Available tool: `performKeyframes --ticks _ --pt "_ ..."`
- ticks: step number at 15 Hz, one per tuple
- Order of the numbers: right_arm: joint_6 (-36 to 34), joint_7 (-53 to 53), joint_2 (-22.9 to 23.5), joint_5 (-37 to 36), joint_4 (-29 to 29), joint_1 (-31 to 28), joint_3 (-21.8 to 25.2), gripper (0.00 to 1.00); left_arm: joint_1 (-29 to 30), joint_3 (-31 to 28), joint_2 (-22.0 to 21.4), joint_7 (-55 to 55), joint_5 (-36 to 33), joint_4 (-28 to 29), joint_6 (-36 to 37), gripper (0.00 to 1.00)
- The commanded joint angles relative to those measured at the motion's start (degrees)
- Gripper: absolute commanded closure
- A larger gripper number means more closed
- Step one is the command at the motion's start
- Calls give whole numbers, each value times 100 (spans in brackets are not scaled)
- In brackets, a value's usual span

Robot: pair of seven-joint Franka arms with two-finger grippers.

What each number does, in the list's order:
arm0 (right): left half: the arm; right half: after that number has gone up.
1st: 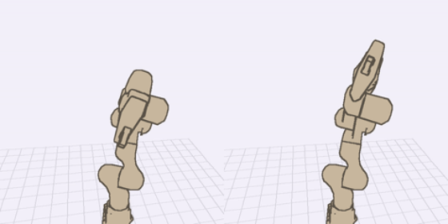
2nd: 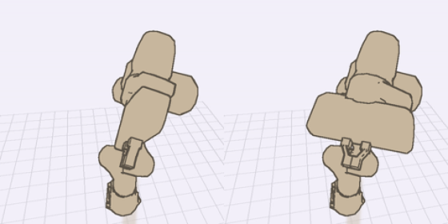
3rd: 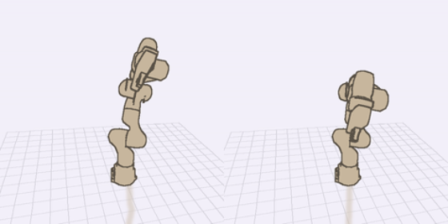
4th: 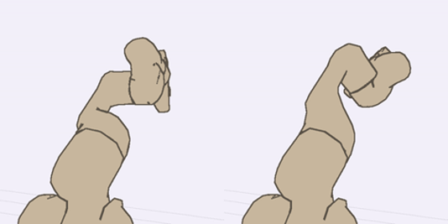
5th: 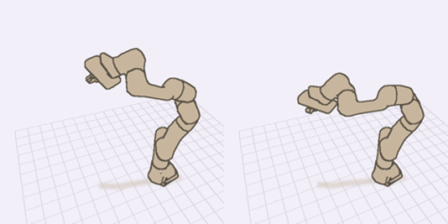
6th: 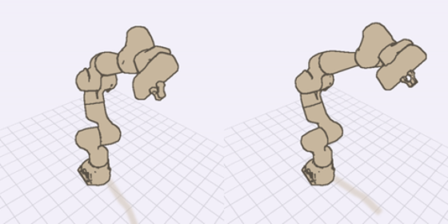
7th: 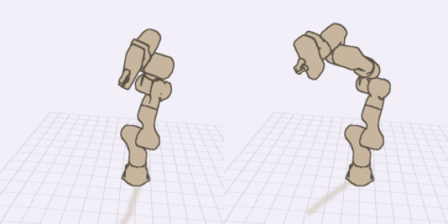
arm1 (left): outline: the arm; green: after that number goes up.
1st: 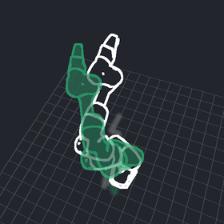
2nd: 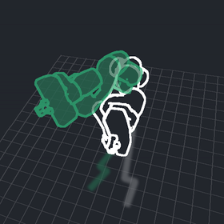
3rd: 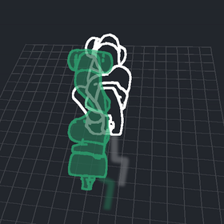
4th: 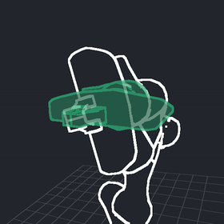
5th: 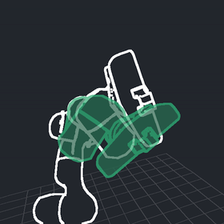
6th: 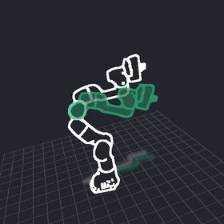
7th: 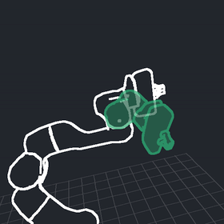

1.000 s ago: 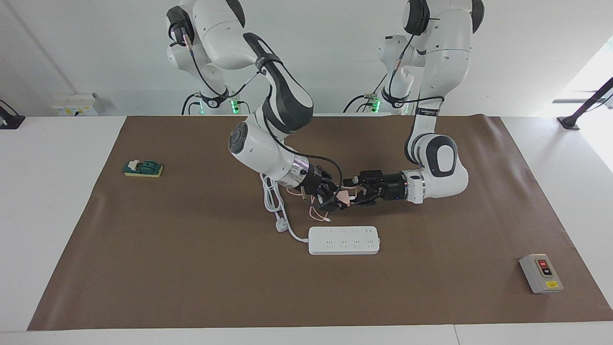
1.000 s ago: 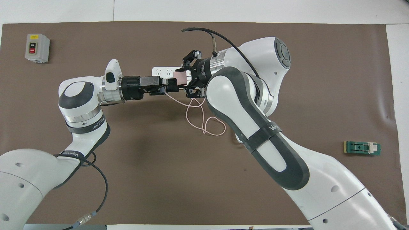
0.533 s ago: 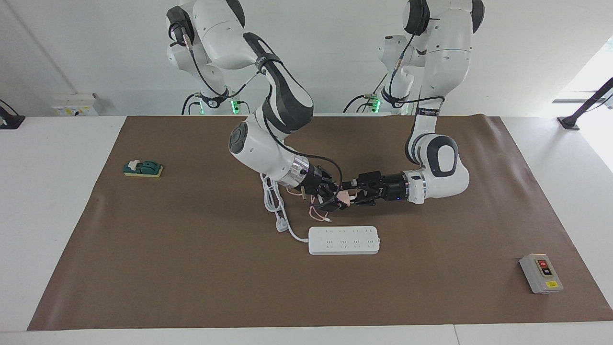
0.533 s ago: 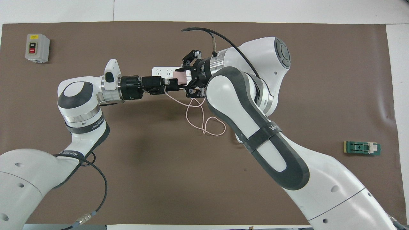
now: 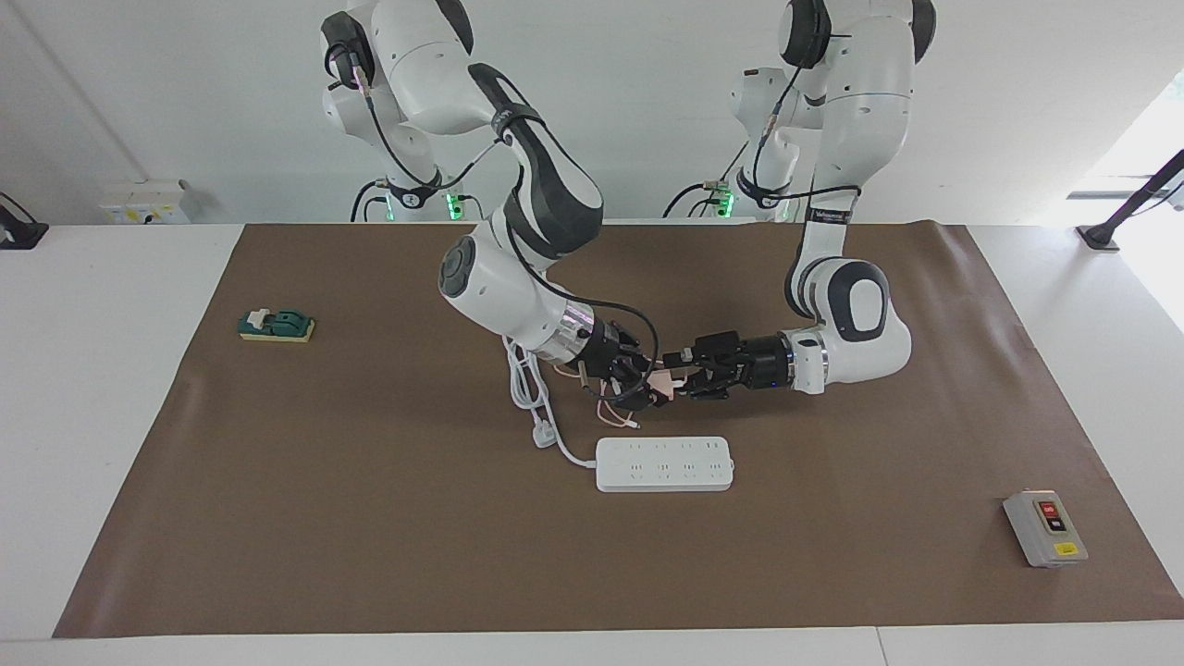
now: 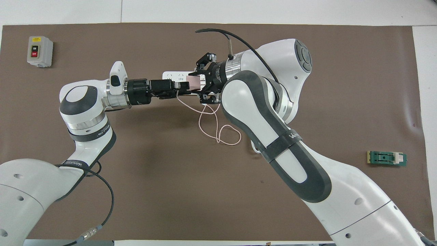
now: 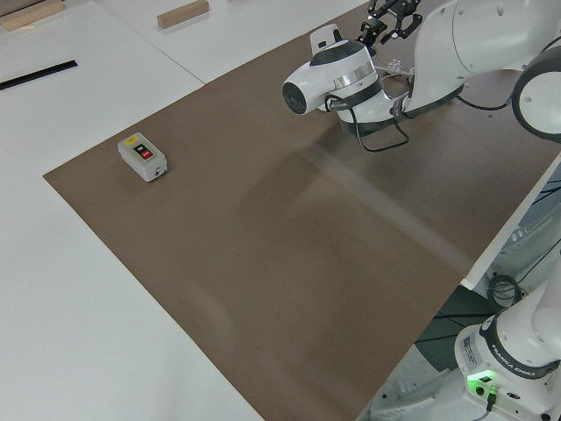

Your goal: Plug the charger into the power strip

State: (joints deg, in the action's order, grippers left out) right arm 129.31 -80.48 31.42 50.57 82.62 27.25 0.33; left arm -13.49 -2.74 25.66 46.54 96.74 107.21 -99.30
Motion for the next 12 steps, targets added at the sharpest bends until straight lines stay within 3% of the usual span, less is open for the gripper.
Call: performKeyframes --ticks 1,3,4,8,9,12 --pt "-134 -143 83 -21 -168 -62 -24 100 -39 -8 35 154 -15 -51 -72 72" --pt "-134 -143 83 -12 -168 -62 -24 100 -57 -8 44 198 2 -60 -81 96" --pt "-134 -143 83 -12 -168 -62 -24 100 -57 -16 44 207 -6 -68 -81 100" --pt "-134 -152 74 14 -168 -62 -24 100 -66 -34 18 215 -41 -77 -81 100" --pt "-99 -196 74 -12 -159 -36 -24 4 -40 -34 18 233 -50 -103 -81 100" --pt "-116 -354 48 -21 -141 -80 2 0 4 -52 -35 224 -375 -209 -98 100"
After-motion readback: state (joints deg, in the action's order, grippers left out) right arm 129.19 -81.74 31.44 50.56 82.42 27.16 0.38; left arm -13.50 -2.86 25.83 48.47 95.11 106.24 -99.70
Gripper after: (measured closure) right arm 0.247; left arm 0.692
